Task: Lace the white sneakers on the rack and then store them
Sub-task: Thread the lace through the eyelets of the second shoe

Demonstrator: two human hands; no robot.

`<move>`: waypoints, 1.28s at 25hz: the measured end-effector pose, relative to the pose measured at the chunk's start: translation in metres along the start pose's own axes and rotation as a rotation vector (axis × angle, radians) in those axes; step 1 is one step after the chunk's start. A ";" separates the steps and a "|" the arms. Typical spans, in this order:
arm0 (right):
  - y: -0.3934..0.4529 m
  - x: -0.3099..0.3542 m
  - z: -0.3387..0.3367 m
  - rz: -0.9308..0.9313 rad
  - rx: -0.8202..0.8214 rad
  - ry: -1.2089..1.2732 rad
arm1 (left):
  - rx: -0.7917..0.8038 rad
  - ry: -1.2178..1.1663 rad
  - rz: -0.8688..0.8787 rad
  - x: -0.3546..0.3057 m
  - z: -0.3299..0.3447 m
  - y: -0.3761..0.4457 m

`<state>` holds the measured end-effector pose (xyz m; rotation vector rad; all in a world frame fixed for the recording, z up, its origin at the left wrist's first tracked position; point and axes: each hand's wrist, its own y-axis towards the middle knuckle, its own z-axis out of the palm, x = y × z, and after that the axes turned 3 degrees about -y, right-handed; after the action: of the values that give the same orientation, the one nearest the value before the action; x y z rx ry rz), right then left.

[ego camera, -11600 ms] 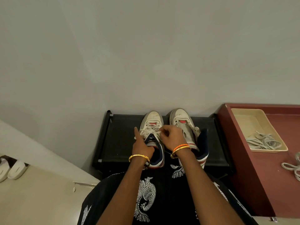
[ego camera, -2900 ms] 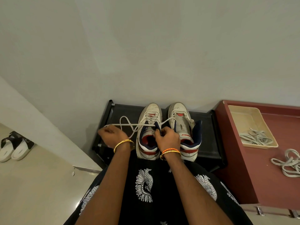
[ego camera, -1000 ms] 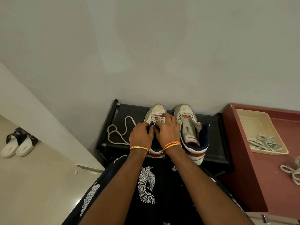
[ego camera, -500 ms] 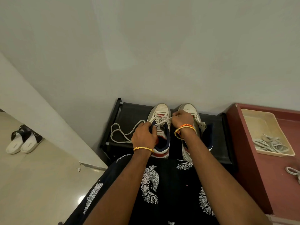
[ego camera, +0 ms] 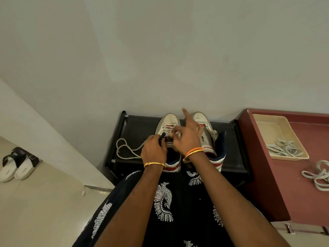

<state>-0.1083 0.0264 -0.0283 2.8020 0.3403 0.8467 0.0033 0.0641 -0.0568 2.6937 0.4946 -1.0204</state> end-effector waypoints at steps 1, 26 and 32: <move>0.002 -0.003 -0.009 0.064 -0.094 0.144 | -0.001 0.000 -0.008 -0.001 0.000 0.000; -0.021 -0.015 -0.037 0.228 -0.406 0.133 | 0.005 -0.015 -0.079 -0.005 0.003 -0.001; -0.016 -0.033 -0.063 0.879 -0.534 1.159 | 0.010 -0.026 -0.087 -0.007 0.004 -0.002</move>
<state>-0.1731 0.0406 0.0026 1.5997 -0.9087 2.2331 -0.0049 0.0632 -0.0548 2.6851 0.6077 -1.0814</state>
